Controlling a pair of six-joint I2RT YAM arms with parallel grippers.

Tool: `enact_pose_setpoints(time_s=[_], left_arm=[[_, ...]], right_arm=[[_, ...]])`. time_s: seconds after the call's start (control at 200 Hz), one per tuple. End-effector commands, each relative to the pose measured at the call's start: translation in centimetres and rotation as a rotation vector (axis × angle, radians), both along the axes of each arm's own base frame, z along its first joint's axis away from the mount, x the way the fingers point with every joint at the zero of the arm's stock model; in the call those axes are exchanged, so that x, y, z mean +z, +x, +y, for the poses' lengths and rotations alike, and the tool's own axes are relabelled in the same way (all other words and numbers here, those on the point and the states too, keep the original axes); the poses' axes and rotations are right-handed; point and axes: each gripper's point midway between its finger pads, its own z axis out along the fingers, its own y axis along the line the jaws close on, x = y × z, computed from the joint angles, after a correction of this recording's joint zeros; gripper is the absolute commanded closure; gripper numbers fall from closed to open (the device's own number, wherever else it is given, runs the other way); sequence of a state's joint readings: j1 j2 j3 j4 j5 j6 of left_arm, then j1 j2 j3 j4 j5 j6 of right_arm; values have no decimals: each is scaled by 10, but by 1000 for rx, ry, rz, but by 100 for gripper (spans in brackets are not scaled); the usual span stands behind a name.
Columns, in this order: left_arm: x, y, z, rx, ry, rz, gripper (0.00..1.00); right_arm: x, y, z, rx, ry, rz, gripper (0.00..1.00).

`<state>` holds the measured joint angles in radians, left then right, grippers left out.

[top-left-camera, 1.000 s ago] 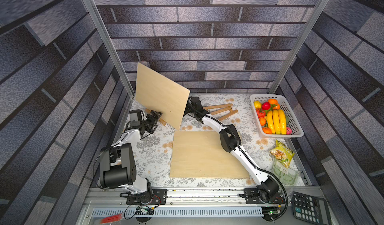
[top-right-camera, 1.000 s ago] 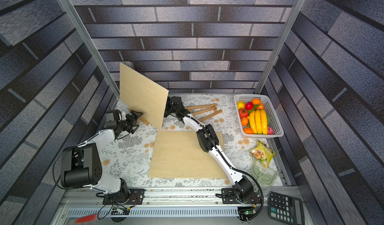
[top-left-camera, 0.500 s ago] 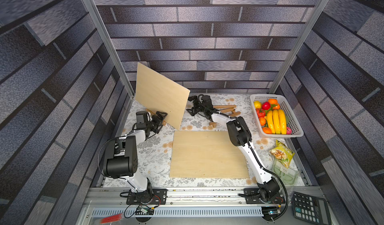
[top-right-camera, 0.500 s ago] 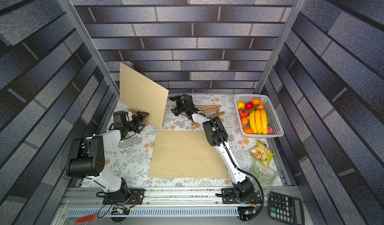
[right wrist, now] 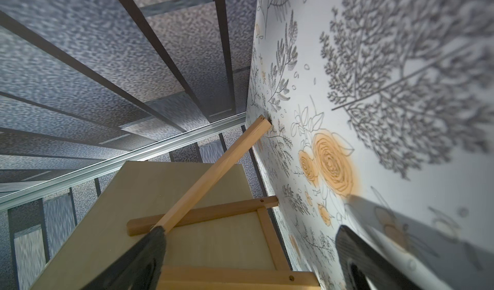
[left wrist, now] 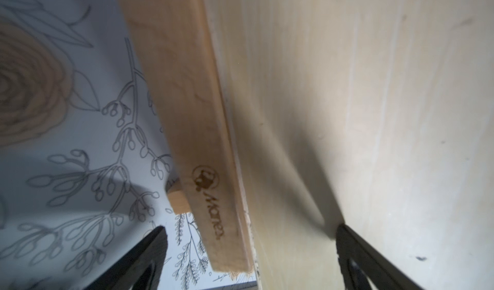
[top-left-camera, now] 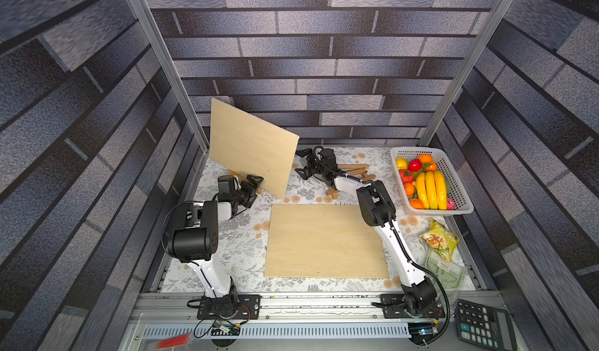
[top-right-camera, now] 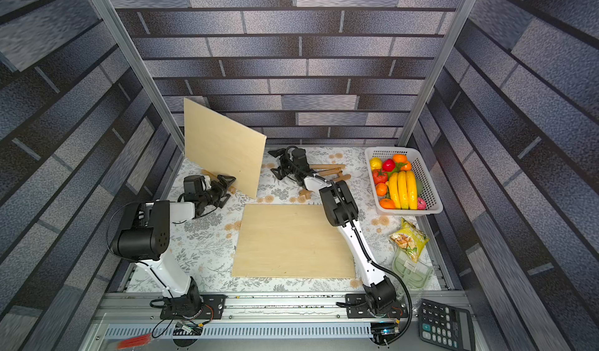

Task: Assemble the easel
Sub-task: Adjust the easel at the center of the board.

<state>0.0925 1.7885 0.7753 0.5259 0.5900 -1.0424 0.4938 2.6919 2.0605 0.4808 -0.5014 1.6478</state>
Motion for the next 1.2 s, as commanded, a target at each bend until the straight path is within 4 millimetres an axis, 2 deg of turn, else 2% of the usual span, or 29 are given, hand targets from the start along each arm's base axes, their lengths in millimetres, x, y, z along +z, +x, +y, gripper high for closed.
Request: enact_pose_setpoints(time_s=[0.0, 0.235, 0.406, 0.536, 0.802, 0.967, 1.082, 1.192], left_arm=[[0, 6, -3, 15, -3, -13, 0], [-10, -7, -4, 20, -13, 1, 0], [-13, -2, -8, 10, -23, -2, 0], [-15, 5, -16, 0, -40, -11, 0], [-26, 12, -26, 7, -74, -20, 0], [-29, 14, -29, 16, -96, -29, 0], [-31, 7, -29, 24, -100, -29, 0], [-33, -8, -26, 36, -104, -16, 0]], right_arm=[[-43, -11, -12, 8, -48, 123, 0], [-36, -9, -18, 16, -52, 106, 0], [-28, -5, -27, 25, -66, 83, 0], [-12, -3, -37, 37, -93, 45, 0], [33, -3, -65, 57, -172, -48, 0], [49, -7, -81, 63, -205, -73, 0], [56, -11, -85, 73, -220, -86, 0], [56, -13, -85, 90, -231, -96, 0]])
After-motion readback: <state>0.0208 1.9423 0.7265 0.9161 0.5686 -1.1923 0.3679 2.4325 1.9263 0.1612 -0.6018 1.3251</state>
